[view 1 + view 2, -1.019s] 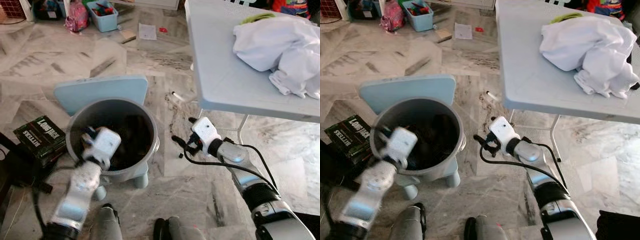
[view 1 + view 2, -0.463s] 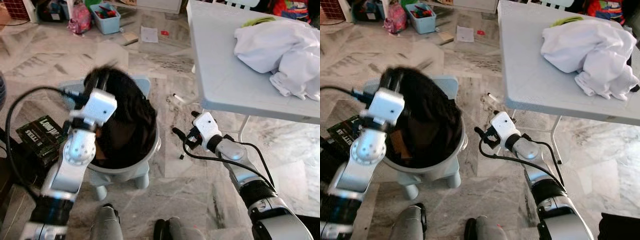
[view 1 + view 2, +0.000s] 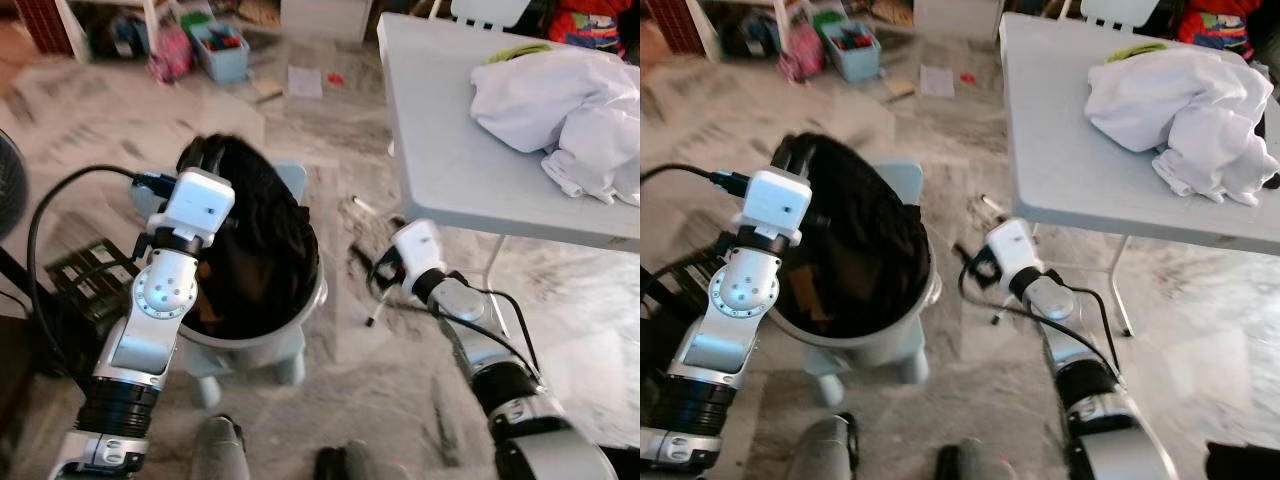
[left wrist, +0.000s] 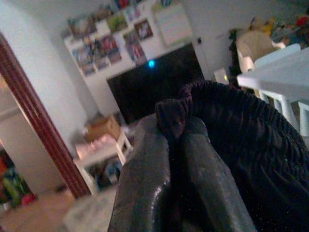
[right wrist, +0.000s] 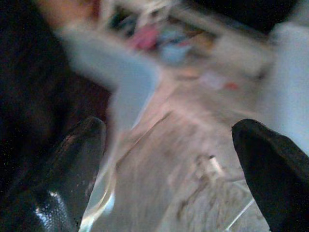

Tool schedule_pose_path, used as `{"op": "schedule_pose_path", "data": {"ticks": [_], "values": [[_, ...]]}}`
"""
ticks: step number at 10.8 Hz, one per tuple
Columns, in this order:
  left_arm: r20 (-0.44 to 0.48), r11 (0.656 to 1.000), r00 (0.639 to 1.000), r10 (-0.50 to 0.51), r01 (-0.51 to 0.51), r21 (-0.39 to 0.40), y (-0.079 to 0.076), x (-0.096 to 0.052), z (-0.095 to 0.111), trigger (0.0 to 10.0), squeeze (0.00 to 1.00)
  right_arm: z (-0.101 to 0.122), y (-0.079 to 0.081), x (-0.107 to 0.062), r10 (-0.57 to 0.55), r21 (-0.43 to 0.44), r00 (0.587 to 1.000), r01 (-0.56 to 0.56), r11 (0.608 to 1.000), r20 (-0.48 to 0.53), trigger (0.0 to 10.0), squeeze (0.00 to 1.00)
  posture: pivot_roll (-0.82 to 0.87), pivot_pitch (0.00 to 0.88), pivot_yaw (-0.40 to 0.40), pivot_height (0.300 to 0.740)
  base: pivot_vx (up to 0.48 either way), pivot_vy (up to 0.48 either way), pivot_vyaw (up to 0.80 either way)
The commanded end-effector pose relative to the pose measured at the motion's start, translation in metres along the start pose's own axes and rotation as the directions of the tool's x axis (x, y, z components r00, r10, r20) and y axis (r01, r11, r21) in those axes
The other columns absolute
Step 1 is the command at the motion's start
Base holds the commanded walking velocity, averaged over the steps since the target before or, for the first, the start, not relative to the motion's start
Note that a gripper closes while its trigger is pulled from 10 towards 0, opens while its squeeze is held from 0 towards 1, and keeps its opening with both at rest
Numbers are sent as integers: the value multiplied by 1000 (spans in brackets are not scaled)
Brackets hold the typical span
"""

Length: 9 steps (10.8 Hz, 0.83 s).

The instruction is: Hang hanger

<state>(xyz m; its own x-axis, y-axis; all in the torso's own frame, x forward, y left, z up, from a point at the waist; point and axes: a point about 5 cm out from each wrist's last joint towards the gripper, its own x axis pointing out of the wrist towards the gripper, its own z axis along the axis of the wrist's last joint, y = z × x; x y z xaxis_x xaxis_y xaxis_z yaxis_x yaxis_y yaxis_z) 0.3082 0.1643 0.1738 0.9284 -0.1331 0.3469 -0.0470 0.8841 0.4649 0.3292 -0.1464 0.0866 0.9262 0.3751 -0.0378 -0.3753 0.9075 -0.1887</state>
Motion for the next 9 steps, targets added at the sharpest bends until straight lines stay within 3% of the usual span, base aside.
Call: {"op": "schedule_pose_path", "data": {"ticks": [1, 2, 3, 4, 5, 7, 9], "values": [[-29, 1000, 1000, 2, -3, -10, 4, -3, -8, 0, 0, 4, -20, -7, -167, 69, 985, 164, 984, 43, 10000, 0, 21, 0, -70, 740, 0, 0, 0], [-45, 999, 999, -2, 0, -36, 3, -5, -12, 0, 0, 3, -29, -13, -281, 155, 959, 271, 950, 46, 10000, 0, 19, 0, -63, 740, 0, 0, 0], [-62, 1000, 998, -21, 20, -17, 2, -7, -17, 1647, 0, 0, -32, -22, -339, 208, 940, 323, 923, 43, 10000, 0, 13, 0, -50, 740, 0, 0, 0], [-91, 999, 995, -26, 24, -22, 2, -9, -25, 4510, 0, -6, -30, -31, -374, 224, 927, 358, 906, 33, 10000, 0, -1, 0, -33, 740, 0, 0, 0], [-113, 999, 993, -46, 43, -31, -1, -15, -31, 10000, 0, -12, -28, -41, -411, 254, 911, 394, 883, 16, 10000, 0, -11, 0, -26, 740, 0, 0, 0], [-166, 996, 985, -36, 23, -81, -7, -25, -38, 10000, 0, -18, -20, -58, -430, 250, 903, 417, 874, -2, 10000, 0, -35, 0, -12, 740, 0, 0, 0], [-150, 992, 986, -73, 57, -113, -19, -32, -31, 10000, 0, -24, -17, -68, -429, 252, 902, 425, 869, -40, 10000, 0, -35, 0, -14, 740, 0, 0, -275]]}}
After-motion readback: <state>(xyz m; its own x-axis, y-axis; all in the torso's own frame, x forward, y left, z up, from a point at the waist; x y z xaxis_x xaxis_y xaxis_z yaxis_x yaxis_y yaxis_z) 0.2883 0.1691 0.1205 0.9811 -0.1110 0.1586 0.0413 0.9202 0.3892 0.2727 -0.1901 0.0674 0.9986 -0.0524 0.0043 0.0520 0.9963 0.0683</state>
